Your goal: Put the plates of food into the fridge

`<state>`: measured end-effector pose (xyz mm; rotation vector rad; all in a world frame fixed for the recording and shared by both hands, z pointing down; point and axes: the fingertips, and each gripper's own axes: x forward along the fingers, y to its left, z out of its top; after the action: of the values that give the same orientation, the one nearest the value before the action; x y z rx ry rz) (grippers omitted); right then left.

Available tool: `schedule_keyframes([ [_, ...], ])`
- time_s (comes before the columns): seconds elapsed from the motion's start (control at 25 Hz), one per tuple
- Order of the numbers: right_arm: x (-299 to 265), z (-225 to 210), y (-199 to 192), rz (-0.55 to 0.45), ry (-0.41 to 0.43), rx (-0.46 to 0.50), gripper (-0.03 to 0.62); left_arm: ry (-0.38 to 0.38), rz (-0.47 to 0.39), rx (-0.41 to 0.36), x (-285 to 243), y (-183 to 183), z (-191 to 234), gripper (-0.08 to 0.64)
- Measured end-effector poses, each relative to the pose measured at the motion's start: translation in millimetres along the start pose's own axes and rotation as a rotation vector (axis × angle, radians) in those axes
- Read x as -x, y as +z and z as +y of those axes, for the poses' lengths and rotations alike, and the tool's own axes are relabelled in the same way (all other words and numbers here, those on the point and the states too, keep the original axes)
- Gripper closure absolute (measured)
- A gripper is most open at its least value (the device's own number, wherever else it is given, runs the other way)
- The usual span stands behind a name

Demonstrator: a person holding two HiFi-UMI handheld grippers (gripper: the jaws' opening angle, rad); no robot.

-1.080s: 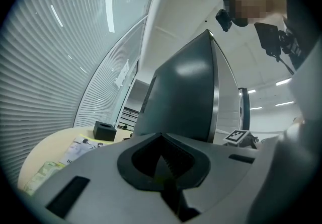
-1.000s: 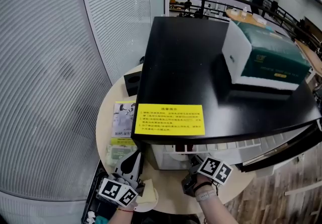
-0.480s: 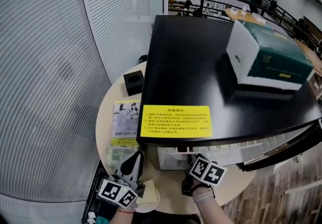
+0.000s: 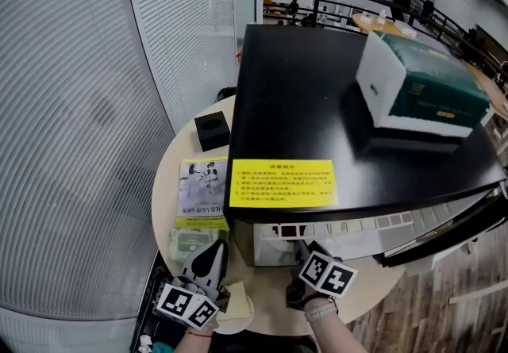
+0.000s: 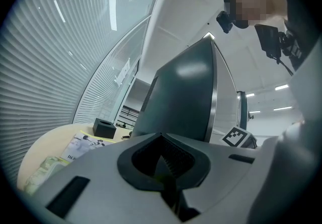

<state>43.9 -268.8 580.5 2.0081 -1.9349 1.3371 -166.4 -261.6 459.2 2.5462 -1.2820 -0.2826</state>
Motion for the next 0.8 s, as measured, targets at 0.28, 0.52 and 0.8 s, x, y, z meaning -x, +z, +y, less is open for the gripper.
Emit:
schedule_keyframes([
  [0.28, 18, 6, 4, -0.062, 0.057, 0.042, 0.433, -0.013, 0.005, -0.008, 4, 2, -9, 0.569],
  [0.52, 51, 21, 9, -0.117, 0.156, 0.148, 0.433, -0.005, 0.003, -0.011, 14, 6, -20, 0.569],
  [0.8, 107, 47, 25, -0.222, 0.262, 0.397, 0.434, -0.006, -0.001, -0.015, 29, 9, -44, 0.569],
])
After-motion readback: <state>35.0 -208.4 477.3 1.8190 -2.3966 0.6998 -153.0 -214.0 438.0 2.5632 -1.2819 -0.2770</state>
